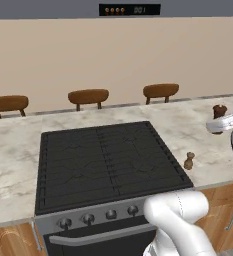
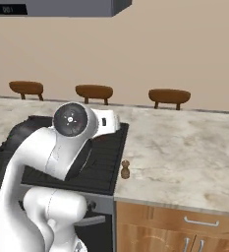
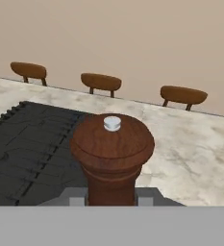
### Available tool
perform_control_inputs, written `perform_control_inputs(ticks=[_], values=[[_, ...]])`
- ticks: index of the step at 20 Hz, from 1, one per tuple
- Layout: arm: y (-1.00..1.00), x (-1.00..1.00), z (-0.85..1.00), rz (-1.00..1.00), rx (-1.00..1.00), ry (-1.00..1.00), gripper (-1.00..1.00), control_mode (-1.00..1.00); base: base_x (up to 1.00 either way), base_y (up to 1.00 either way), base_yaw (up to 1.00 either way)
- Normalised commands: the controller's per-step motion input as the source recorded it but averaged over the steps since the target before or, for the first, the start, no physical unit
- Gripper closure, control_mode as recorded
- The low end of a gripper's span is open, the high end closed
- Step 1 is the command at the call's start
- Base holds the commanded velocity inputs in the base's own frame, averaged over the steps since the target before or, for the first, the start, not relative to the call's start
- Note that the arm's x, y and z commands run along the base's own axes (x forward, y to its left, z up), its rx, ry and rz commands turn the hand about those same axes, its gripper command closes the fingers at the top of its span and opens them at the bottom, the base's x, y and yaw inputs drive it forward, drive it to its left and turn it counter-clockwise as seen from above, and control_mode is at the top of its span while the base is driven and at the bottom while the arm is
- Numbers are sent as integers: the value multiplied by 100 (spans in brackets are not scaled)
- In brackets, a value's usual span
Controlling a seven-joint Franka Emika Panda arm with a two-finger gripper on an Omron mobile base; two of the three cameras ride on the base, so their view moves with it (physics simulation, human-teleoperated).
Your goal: Take 2 condiments from the cabinet and move them on the counter near the stove.Make sure the condiments are lined up with each other, next to each other.
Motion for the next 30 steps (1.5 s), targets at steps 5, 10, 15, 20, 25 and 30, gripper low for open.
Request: perform_control_inputs(ticks=[5,10,15,20,25,30], values=[[-14,0,-75,17,2,-17,100,-100,0,0,0],[-12,0,-49,9,1,-2,100,-100,0,0,0],[-30,0,-47,4,0,0,100,-100,0,0,0],[-32,0,-58,4,0,0,100,-100,0,0,0],[-29,0,-58,8,0,0,100,-100,0,0,0],[-26,2,-48,7,0,0,100,-100,0,0,0]])
